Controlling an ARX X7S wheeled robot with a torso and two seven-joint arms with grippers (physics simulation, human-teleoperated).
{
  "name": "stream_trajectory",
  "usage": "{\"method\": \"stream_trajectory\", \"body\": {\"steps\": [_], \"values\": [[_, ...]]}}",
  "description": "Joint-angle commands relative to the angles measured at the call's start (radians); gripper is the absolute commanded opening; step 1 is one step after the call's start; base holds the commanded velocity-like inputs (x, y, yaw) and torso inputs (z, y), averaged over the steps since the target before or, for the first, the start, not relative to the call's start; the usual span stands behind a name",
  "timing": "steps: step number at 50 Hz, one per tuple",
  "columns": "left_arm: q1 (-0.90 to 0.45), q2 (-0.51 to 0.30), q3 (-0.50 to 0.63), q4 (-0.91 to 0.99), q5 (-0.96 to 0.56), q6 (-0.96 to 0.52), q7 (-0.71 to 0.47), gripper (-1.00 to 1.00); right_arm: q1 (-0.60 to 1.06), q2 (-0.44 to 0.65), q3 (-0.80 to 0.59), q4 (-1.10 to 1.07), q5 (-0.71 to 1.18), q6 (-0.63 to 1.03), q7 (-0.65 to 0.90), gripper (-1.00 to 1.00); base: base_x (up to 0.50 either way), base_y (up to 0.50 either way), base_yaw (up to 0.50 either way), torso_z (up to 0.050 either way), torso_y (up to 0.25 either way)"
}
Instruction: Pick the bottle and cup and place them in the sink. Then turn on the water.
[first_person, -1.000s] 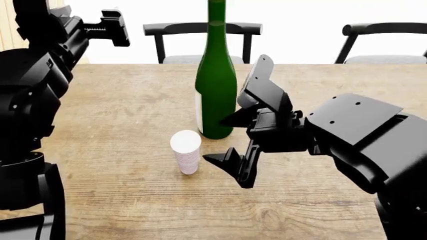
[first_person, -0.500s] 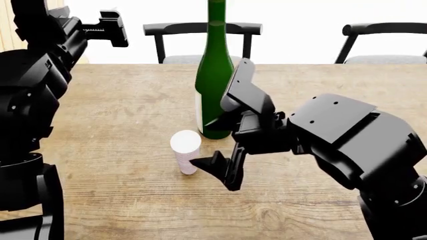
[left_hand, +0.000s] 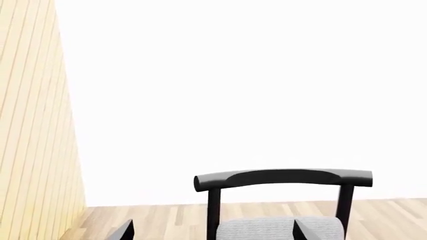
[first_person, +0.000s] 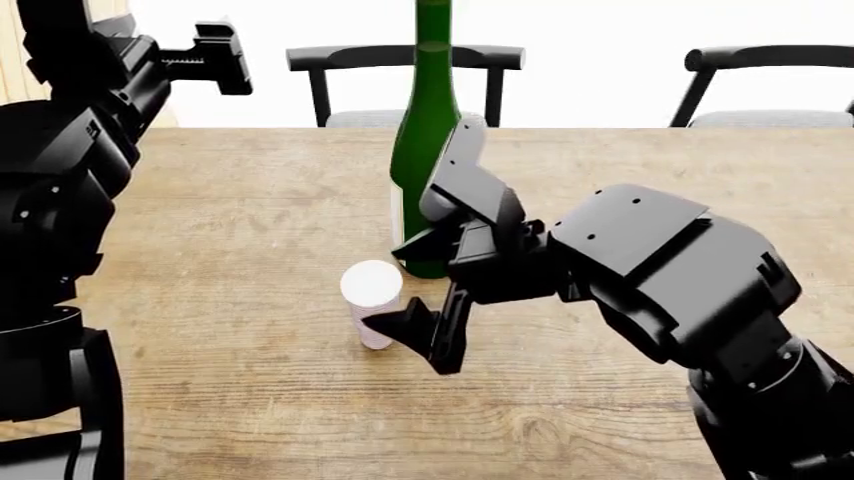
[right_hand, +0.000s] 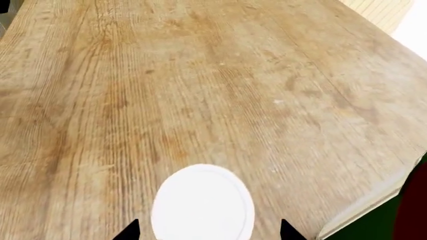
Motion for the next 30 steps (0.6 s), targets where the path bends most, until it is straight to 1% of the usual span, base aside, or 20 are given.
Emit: {"method": "stream_trajectory", "body": {"steps": [1,30], "values": [[0.0,-0.005,0.0,-0.008,-0.001,0.007,0.0,1.0,0.0,-0.024,-0.022,0.066,-0.016,-0.049,-0.012,1.0,0.0,0.0,0.0,0.0,0.0],[0.015,-0.012,-0.005,-0.017,-0.008,0.022,-0.004,1.0,-0.013,-0.069,-0.09,0.145,-0.031,-0.097,-0.036,1.0,0.0,0.0,0.0,0.0,0.0]]}}
